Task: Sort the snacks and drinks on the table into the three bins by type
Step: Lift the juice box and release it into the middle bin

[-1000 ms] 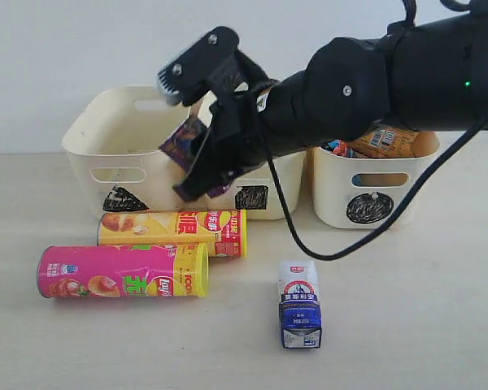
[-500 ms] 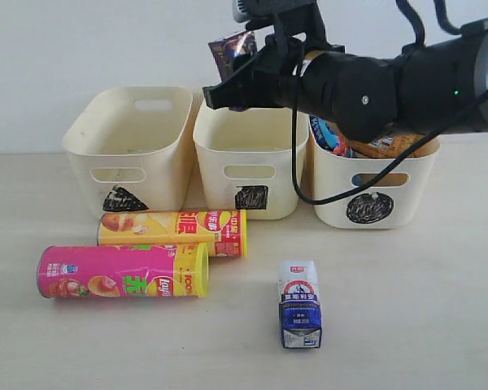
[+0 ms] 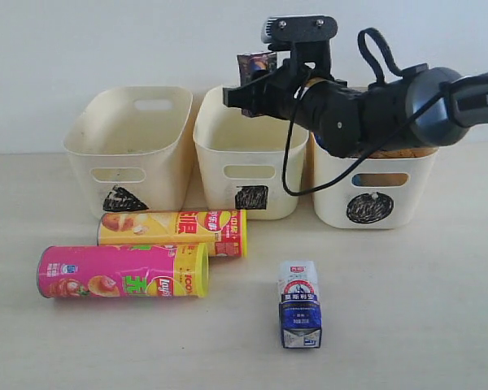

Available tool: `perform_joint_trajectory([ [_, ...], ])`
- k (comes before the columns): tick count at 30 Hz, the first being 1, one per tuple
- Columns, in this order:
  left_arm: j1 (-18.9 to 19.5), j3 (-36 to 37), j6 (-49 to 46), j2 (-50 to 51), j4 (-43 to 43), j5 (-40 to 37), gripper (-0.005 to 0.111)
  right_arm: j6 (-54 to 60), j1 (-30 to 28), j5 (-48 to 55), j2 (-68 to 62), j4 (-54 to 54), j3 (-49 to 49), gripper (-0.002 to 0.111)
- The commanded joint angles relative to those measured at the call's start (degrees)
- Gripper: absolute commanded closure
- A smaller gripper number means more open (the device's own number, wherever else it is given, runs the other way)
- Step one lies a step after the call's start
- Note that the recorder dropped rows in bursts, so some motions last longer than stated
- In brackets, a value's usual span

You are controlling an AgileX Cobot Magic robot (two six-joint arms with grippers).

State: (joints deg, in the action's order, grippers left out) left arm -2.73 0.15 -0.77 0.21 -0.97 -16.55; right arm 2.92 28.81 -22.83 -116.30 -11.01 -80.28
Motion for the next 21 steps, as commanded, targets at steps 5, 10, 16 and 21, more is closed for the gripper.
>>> perform_joint_trajectory([
  [5,0.22,-0.15,-0.12,-0.21,0.08,0.35,0.103,4.11,-0.27,6.06,-2.28,0.88,-5.86,0.086],
  [10,0.22,-0.15,-0.12,-0.21,0.08,0.50,0.103,6.11,-0.27,5.96,-2.28,0.88,-5.86,0.038],
  [16,0.22,-0.15,-0.12,-0.21,0.08,0.50,0.103,6.74,-0.27,6.36,-2.28,0.88,-5.86,0.036],
  [21,0.22,-0.15,-0.12,-0.21,0.08,0.50,0.103,6.87,-0.27,12.46,-0.33,0.88,-5.86,0.036],
])
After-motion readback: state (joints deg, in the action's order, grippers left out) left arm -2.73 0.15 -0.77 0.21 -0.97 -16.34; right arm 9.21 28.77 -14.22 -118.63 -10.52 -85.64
